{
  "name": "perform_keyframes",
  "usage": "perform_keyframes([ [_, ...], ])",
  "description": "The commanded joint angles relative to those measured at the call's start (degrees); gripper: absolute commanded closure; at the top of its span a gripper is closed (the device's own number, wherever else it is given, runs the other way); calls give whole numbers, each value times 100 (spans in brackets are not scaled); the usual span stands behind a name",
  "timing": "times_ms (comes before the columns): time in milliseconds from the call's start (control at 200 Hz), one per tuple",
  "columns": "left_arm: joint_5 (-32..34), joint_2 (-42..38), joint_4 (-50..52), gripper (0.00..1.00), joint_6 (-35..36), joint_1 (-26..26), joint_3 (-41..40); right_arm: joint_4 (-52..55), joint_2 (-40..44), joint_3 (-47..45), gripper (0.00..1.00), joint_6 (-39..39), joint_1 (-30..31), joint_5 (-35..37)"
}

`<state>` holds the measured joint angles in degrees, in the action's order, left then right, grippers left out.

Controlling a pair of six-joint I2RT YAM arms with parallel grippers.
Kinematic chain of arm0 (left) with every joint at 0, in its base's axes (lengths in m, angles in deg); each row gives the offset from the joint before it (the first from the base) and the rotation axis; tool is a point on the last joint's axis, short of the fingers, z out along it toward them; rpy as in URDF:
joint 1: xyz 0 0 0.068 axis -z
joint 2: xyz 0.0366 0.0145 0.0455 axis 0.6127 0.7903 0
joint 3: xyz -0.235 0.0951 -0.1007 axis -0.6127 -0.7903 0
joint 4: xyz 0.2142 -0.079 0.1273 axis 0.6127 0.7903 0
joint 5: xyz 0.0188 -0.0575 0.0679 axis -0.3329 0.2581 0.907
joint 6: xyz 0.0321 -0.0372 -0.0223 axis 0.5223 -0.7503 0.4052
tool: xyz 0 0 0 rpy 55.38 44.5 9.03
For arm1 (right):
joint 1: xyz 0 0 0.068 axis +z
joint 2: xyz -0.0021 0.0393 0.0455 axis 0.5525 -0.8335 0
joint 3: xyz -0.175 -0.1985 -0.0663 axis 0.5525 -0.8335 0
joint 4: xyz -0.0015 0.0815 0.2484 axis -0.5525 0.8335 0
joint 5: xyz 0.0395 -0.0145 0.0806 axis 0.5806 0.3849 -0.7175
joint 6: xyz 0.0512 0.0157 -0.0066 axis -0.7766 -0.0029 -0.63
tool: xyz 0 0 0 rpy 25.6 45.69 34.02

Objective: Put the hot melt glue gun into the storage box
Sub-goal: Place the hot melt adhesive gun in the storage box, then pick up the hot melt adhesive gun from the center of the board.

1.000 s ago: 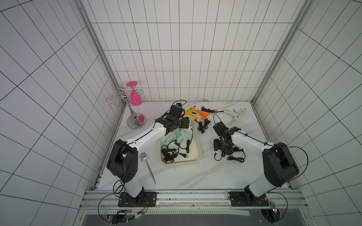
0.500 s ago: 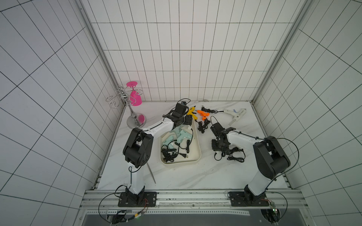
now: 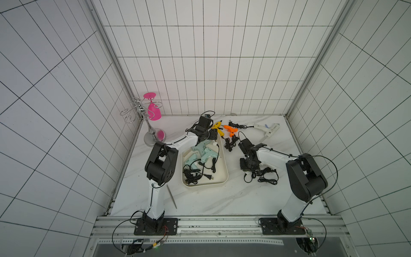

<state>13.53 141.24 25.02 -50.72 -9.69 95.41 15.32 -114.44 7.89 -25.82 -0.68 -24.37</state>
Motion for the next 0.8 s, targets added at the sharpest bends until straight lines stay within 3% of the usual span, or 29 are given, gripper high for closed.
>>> perform_keyframes([
  [0, -133, 67, 33, 26, -101, -93, -302, -23, -260, 3, 84, 123, 62, -595],
  [240, -100, -38, 101, 28, -212, -83, -661, 74, -242, -53, 88, 211, 71, -644],
  [610, 37, -1457, 22, 26, -126, 116, -845, -32, 227, -146, 96, 286, 68, -870],
  [794, -241, -2208, 76, 24, -167, 168, -1024, -95, 736, -102, 98, 408, 63, -1220],
])
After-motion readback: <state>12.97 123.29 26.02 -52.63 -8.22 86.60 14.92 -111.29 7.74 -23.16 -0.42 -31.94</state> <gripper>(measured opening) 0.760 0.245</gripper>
